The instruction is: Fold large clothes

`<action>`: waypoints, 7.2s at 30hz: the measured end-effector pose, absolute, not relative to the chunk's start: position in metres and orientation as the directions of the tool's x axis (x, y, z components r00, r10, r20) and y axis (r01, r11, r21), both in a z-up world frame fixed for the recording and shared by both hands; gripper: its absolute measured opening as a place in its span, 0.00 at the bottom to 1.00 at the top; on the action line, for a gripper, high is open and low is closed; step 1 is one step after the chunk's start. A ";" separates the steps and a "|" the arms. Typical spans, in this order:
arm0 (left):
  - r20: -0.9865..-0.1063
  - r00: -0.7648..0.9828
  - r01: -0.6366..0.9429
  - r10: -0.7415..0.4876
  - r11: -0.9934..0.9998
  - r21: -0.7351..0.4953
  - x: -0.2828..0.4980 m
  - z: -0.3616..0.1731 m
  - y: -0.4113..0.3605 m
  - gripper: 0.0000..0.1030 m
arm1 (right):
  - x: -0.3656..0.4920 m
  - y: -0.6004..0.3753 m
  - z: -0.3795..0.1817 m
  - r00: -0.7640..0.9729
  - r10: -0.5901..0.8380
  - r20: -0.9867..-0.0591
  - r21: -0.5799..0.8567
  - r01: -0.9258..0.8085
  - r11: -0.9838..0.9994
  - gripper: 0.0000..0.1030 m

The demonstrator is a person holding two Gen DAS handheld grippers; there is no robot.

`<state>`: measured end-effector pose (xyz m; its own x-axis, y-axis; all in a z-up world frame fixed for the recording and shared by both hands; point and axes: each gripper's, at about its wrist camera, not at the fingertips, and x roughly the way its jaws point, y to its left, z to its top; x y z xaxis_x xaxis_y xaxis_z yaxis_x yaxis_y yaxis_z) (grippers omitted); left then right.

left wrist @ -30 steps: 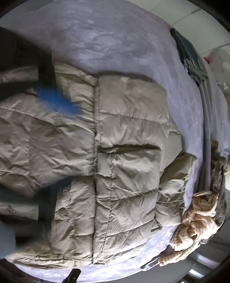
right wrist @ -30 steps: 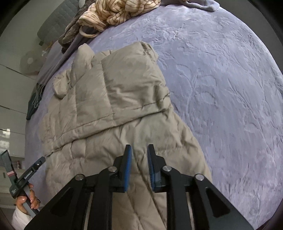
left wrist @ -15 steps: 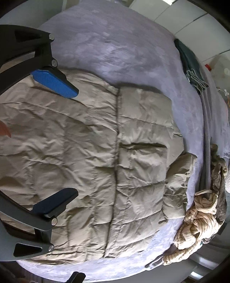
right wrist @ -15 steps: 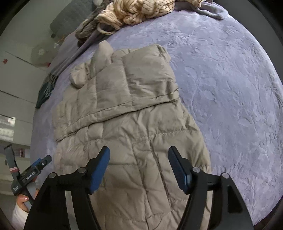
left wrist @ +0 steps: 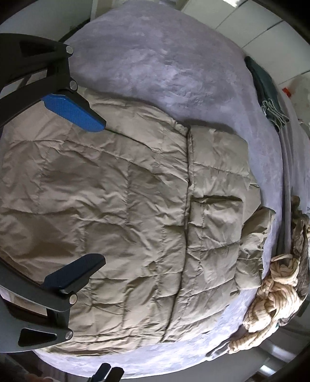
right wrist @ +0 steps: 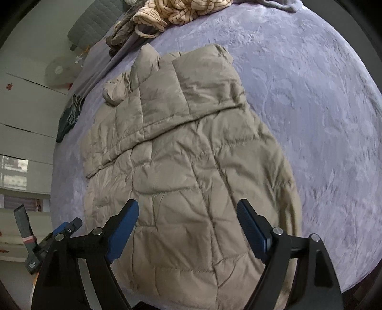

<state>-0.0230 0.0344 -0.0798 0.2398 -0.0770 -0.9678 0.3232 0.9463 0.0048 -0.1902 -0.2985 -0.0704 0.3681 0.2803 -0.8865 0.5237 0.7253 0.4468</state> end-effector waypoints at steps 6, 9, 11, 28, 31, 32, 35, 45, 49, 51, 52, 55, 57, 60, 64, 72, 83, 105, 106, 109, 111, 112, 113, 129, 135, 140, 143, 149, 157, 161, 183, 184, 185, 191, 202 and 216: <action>-0.972 0.217 0.346 -0.095 0.938 -0.014 -0.037 -0.088 0.058 0.99 | -0.209 -0.272 -0.079 0.364 0.291 -0.885 0.458 0.559 0.691 0.89; -0.974 0.206 0.360 -0.099 0.933 -0.019 -0.046 -0.093 0.072 0.99 | -0.221 -0.256 -0.081 0.360 0.294 -0.885 0.459 0.575 0.678 0.89; -0.975 0.199 0.368 -0.099 0.930 -0.019 -0.051 -0.095 0.080 0.99 | -0.232 -0.244 -0.083 0.359 0.295 -0.885 0.460 0.582 0.671 0.89; -0.957 0.061 0.319 -0.285 0.914 -0.252 -0.088 -0.111 0.157 0.99 | -0.296 -0.209 -0.089 0.448 0.286 -0.847 0.529 0.655 0.540 0.90; -0.937 0.022 0.275 -0.348 0.904 -0.329 -0.094 -0.117 0.177 0.99 | -0.312 -0.212 -0.093 0.445 0.276 -0.852 0.522 0.680 0.516 0.90; -0.931 0.006 0.259 -0.366 0.900 -0.352 -0.096 -0.121 0.183 0.99 | -0.319 -0.214 -0.097 0.441 0.276 -0.854 0.520 0.692 0.501 0.90; -0.902 -0.055 0.202 -0.428 0.880 -0.430 -0.100 -0.133 0.198 0.99 | -0.337 -0.219 -0.108 0.434 0.283 -0.856 0.518 0.727 0.451 0.90; -0.831 -0.147 0.033 -0.537 0.836 -0.547 -0.102 -0.177 0.194 0.99 | -0.356 -0.237 -0.146 0.484 0.303 -0.821 0.559 0.790 0.252 0.93; -0.828 -0.083 -0.004 -0.554 0.831 -0.556 -0.091 -0.176 0.190 0.99 | -0.346 -0.242 -0.149 0.563 0.312 -0.765 0.629 0.757 0.178 1.00; -0.829 -0.056 -0.003 -0.556 0.831 -0.556 -0.085 -0.174 0.186 0.99 | -0.341 -0.244 -0.149 0.611 0.323 -0.723 0.675 0.725 0.139 1.00; -0.833 -0.044 -0.001 -0.552 0.833 -0.553 -0.083 -0.173 0.184 0.99 | -0.339 -0.245 -0.148 0.621 0.325 -0.713 0.684 0.718 0.130 1.00; -0.829 -0.010 -0.004 -0.560 0.829 -0.560 -0.075 -0.169 0.181 0.89 | -0.333 -0.247 -0.148 0.608 0.352 -0.712 0.681 0.719 0.135 1.00; -0.835 -0.002 0.010 -0.550 0.835 -0.550 -0.071 -0.167 0.178 0.61 | -0.327 -0.250 -0.145 0.596 0.357 -0.719 0.673 0.725 0.145 1.00; -0.856 0.000 0.060 -0.517 0.854 -0.516 -0.063 -0.163 0.179 0.15 | -0.322 -0.251 -0.143 0.591 0.363 -0.720 0.670 0.728 0.145 0.99; -0.846 0.060 0.119 -0.529 0.846 -0.520 -0.059 -0.140 0.182 0.15 | -0.316 -0.255 -0.137 0.572 0.365 -0.734 0.658 0.732 0.175 0.43; -0.817 0.171 0.198 -0.551 0.831 -0.520 -0.035 -0.091 0.173 0.15 | -0.290 -0.265 -0.105 0.540 0.333 -0.773 0.632 0.704 0.324 0.08; -0.769 0.350 0.262 -0.535 0.844 -0.469 0.038 -0.023 0.130 0.15 | -0.196 -0.289 -0.021 0.580 0.250 -0.775 0.594 0.534 0.602 0.08; -0.868 0.408 0.236 -0.284 0.951 -0.200 0.247 -0.113 0.005 0.15 | 0.050 -0.383 -0.090 0.505 0.231 -0.832 0.496 0.490 0.717 0.08; -0.875 0.397 0.241 -0.277 0.951 -0.192 0.253 -0.126 0.000 0.15 | 0.054 -0.385 -0.105 0.505 0.232 -0.831 0.503 0.505 0.702 0.08; -0.881 0.381 0.250 -0.279 0.949 -0.193 0.268 -0.157 -0.008 0.15 | 0.063 -0.390 -0.135 0.500 0.238 -0.833 0.508 0.521 0.686 0.08; -0.880 0.384 0.251 -0.279 0.949 -0.191 0.275 -0.171 -0.014 0.15 | 0.067 -0.394 -0.153 0.505 0.241 -0.829 0.518 0.528 0.673 0.08; -0.878 0.390 0.254 -0.277 0.949 -0.186 0.278 -0.175 -0.017 0.15 | 0.069 -0.395 -0.161 0.513 0.244 -0.823 0.528 0.531 0.663 0.08; -0.877 0.395 0.260 -0.275 0.949 -0.180 0.279 -0.178 -0.019 0.15 | 0.070 -0.396 -0.165 0.518 0.244 -0.820 0.532 0.531 0.660 0.08; -0.799 0.538 0.287 -0.269 0.950 -0.127 0.253 -0.123 0.003 0.95 | 0.061 -0.403 -0.131 0.567 0.287 -0.772 0.595 0.487 0.639 0.69; -0.816 0.412 0.408 -0.406 0.883 -0.233 0.237 -0.124 -0.026 0.46 | 0.061 -0.369 -0.106 0.548 0.319 -0.773 0.570 0.382 0.727 0.17; -0.840 0.394 0.470 -0.374 0.867 -0.165 0.223 -0.161 -0.076 0.37 | 0.088 -0.326 -0.137 0.460 0.354 -0.814 0.511 0.279 0.813 0.16; -0.840 0.425 0.442 -0.337 0.887 -0.132 0.234 -0.181 -0.087 0.37 | 0.099 -0.325 -0.164 0.444 0.311 -0.840 0.463 0.289 0.838 0.03; -0.848 0.428 0.428 -0.314 0.896 -0.116 0.263 -0.183 -0.090 0.38 | 0.115 -0.344 -0.177 0.447 0.333 -0.830 0.493 0.310 0.813 0.00; -0.837 0.522 0.293 -0.167 0.956 -0.008 0.300 -0.177 -0.025 0.38 | 0.092 -0.417 -0.141 0.454 0.016 -0.891 0.236 0.434 0.870 0.00; -0.856 0.499 0.251 -0.137 0.968 -0.008 0.320 -0.198 -0.012 0.42 | 0.079 -0.462 -0.156 0.422 -0.009 -0.907 0.249 0.553 0.795 0.00; -0.880 0.473 0.222 -0.036 0.972 0.079 0.280 -0.164 0.000 0.76 | 0.047 -0.446 -0.126 0.466 0.047 -0.883 0.342 0.573 0.745 0.25; -0.884 0.465 0.221 -0.042 0.973 0.070 0.274 -0.163 0.002 0.76 | 0.042 -0.442 -0.121 0.473 0.056 -0.879 0.353 0.569 0.742 0.28; -0.888 0.457 0.219 -0.048 0.974 0.060 0.268 -0.161 0.004 0.76 | 0.039 -0.439 -0.119 0.475 0.060 -0.878 0.358 0.568 0.741 0.30; -0.897 0.439 0.235 -0.058 0.971 0.053 0.229 -0.150 0.004 1.00 | 0.003 -0.414 -0.107 0.475 0.078 -0.877 0.369 0.560 0.741 0.34; -0.925 0.374 0.246 -0.072 0.969 0.025 0.169 -0.144 0.013 1.00 | -0.068 -0.378 -0.102 0.468 0.151 -0.871 0.436 0.592 0.677 0.56; -0.976 0.213 0.167 -0.054 0.986 -0.018 0.115 -0.184 0.038 1.00 | -0.118 -0.350 -0.137 0.467 0.247 -0.849 0.522 0.666 0.533 0.79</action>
